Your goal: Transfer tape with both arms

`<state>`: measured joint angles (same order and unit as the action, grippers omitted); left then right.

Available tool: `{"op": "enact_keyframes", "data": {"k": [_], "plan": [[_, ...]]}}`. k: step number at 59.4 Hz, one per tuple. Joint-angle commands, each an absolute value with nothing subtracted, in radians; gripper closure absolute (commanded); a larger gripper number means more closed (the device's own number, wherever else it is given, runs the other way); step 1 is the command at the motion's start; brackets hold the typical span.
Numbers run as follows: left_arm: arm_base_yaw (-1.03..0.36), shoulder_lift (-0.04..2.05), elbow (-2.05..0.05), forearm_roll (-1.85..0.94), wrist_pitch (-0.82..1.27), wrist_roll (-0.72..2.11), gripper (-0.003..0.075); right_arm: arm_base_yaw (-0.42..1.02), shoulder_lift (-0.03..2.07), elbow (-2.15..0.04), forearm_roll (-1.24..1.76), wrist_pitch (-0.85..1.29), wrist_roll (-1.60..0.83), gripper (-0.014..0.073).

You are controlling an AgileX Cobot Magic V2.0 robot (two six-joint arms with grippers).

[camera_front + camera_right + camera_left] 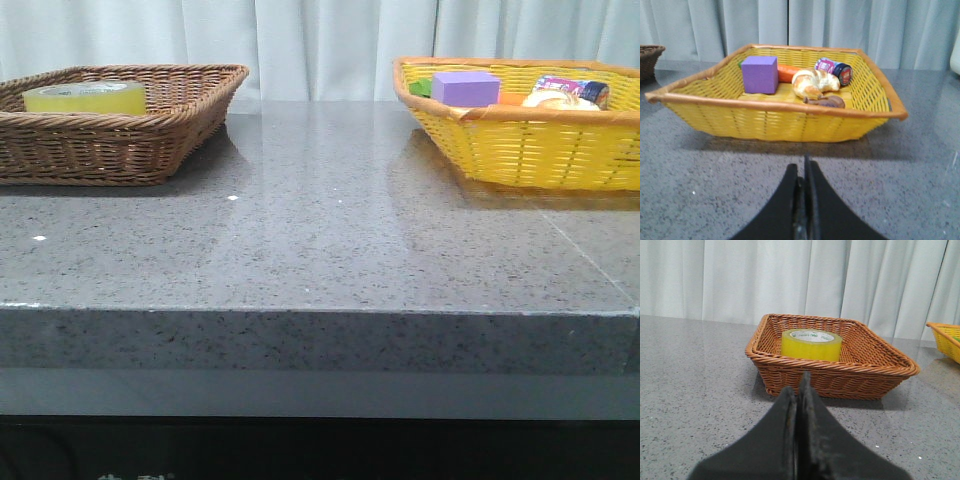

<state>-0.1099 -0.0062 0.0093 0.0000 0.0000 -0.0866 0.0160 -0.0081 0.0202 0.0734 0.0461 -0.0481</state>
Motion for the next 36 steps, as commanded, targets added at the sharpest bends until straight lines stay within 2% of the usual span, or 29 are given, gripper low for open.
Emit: {"op": "enact_keyframes", "data": {"k": [1, 26, 36], "plan": [[-0.118, -0.023, 0.049, 0.0, -0.082, -0.097, 0.074, 0.001, -0.038, 0.002, 0.073, -0.067, -0.06, 0.066], [-0.118, -0.023, 0.049, 0.0, -0.082, -0.097, 0.074, 0.001, -0.038, 0.002, 0.073, -0.075, -0.06, 0.066], [-0.118, -0.023, 0.049, 0.0, -0.082, -0.097, 0.074, 0.06, -0.038, 0.002, 0.083, -0.083, -0.061, 0.066]]}}
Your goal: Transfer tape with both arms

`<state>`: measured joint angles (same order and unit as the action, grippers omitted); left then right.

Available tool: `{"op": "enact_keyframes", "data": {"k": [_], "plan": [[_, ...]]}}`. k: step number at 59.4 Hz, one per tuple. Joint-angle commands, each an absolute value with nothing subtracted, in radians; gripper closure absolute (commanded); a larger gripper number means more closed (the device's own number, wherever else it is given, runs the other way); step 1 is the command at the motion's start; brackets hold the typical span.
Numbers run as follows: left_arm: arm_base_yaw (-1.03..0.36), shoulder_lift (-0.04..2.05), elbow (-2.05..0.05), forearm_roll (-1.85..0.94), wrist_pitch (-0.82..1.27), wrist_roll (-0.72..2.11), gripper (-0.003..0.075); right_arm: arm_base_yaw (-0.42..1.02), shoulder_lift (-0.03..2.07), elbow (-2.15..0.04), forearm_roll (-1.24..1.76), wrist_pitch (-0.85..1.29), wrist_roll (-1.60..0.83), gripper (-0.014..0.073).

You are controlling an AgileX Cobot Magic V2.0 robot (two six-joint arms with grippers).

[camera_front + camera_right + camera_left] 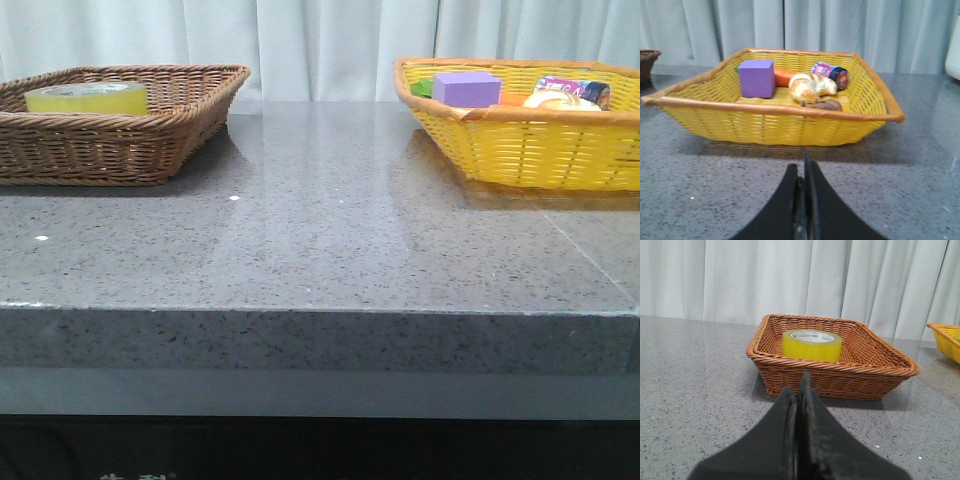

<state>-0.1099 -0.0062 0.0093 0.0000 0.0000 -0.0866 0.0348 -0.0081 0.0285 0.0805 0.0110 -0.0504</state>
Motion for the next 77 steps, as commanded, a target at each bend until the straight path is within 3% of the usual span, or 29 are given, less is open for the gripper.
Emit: {"op": "enact_keyframes", "data": {"k": [1, 77], "plan": [[-0.118, -0.023, 0.049, 0.0, -0.082, -0.097, 0.074, 0.062, -0.038, 0.002, 0.083, -0.083, -0.061, 0.066], [-0.118, -0.023, 0.049, 0.0, -0.082, -0.097, 0.074, 0.018, -0.037, 0.002, 0.083, -0.096, 0.009, 0.066]]}}
